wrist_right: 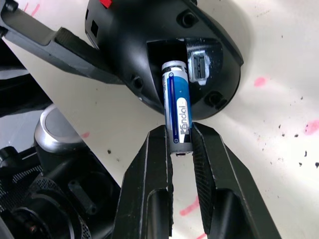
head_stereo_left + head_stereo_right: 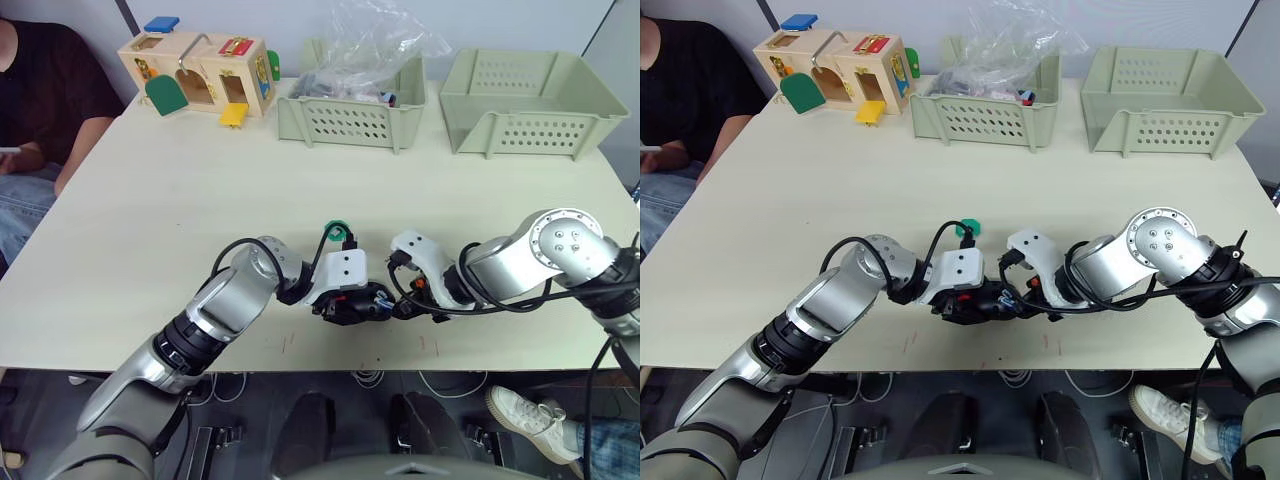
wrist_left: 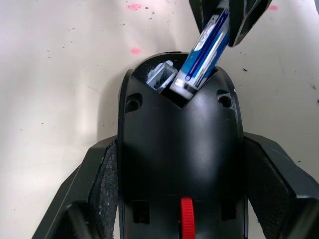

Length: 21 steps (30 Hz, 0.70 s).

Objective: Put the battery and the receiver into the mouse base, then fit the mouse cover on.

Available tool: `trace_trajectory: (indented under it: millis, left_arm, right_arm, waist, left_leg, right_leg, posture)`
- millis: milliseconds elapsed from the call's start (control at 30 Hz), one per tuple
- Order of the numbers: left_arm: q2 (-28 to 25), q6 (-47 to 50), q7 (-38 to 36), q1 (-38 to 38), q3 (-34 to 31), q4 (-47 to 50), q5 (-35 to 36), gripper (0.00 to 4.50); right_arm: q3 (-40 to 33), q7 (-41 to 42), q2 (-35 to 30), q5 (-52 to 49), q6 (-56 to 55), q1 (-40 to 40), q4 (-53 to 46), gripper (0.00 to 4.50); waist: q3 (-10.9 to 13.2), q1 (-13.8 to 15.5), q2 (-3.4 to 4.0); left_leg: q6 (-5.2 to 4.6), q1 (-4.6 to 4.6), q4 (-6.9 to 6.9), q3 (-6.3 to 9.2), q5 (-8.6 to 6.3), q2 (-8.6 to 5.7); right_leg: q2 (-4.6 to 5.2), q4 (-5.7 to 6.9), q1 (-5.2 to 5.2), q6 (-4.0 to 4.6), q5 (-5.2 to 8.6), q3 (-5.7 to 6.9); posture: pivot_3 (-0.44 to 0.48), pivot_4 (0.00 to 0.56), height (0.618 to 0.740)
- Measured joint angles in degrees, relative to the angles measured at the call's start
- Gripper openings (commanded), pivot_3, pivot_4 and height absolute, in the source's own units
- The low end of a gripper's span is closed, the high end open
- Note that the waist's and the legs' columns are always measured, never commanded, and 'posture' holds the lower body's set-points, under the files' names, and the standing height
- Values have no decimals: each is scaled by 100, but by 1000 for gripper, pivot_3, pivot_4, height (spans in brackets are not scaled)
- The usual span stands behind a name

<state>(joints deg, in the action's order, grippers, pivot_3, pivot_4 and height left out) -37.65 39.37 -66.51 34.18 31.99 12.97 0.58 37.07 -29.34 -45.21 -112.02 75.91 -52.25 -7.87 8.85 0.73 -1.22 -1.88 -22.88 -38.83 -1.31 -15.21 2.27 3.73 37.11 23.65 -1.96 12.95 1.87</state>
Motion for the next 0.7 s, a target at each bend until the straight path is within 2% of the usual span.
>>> trace_trajectory:
  millis: [100,167,267,367,400,500,567,600,633,700]
  left_arm:
    - [1,12,5,-10,0,12,0,2895]
    - [4,15,5,-10,0,16,0,2895]
    - [12,17,5,-9,0,18,0,2895]
    - [41,17,15,-13,2,27,0,2895]
    - [37,19,11,-23,-2,44,0,2895]
    - [34,26,7,-23,-3,48,0,2895]
    - [42,26,1,-24,12,41,0,2895]
    - [63,23,4,-22,13,49,-4,2895]
    - [59,20,0,-47,-7,51,-2,2895]
    - [75,24,1,-38,2,52,-8,2895]
  right_arm:
    - [0,-112,138,6,-33,-1,102,69]
    - [0,-160,176,15,-31,-4,108,1098]
    - [7,-314,201,7,-101,21,102,2266]
    - [-171,-243,-28,0,-201,216,-88,2266]
    - [-404,-97,-431,-1,-212,344,-347,2266]
    - [-623,104,-736,175,-129,391,-748,2266]
    - [-892,636,-1002,868,-24,619,-1725,2266]
    - [-1178,1094,-1152,1603,-295,1166,-2450,2266]
    - [-1222,1232,-1175,1820,-387,1351,-2607,2266]
    - [-1627,2196,-1338,3104,-1184,2556,-3260,2266]
  waist:
    - [0,0,1]
    - [0,2,1]
    - [-1,6,1]
    - [1,21,3]
    - [1,14,4]
    - [2,12,9]
    - [-1,30,9]
    - [-6,60,3]
    - [-8,52,1]
    - [-8,58,5]
  left_leg:
    - [0,0,3,0,0,0]
    - [0,0,7,0,0,0]
    - [0,0,12,0,0,-1]
    - [0,-7,15,3,0,-2]
    - [0,-8,21,-1,0,-3]
    - [0,-7,25,-2,0,-6]
    - [0,-7,34,8,0,-5]
    - [0,-9,41,19,0,-6]
    - [0,-7,40,17,0,-4]
    - [0,-10,42,9,0,-9]
  right_leg:
    - [0,-2,0,-1,0,0]
    - [0,-6,0,0,0,0]
    - [2,-11,-1,-1,-1,2]
    - [8,-18,0,-1,-1,8]
    - [12,-28,0,-4,-2,6]
    - [13,-30,1,-5,-2,5]
    - [10,-35,-1,-21,9,18]
    - [9,-44,-4,-26,12,30]
    - [8,-44,-5,-27,12,28]
    - [11,-49,-3,-32,15,20]
  posture:
    - [0,150,740]
    - [0,150,740]
    - [0,150,740]
    - [0,150,740]
    - [0,150,740]
    - [0,150,740]
    - [0,150,740]
    - [0,150,740]
    - [0,150,740]
    - [0,150,740]
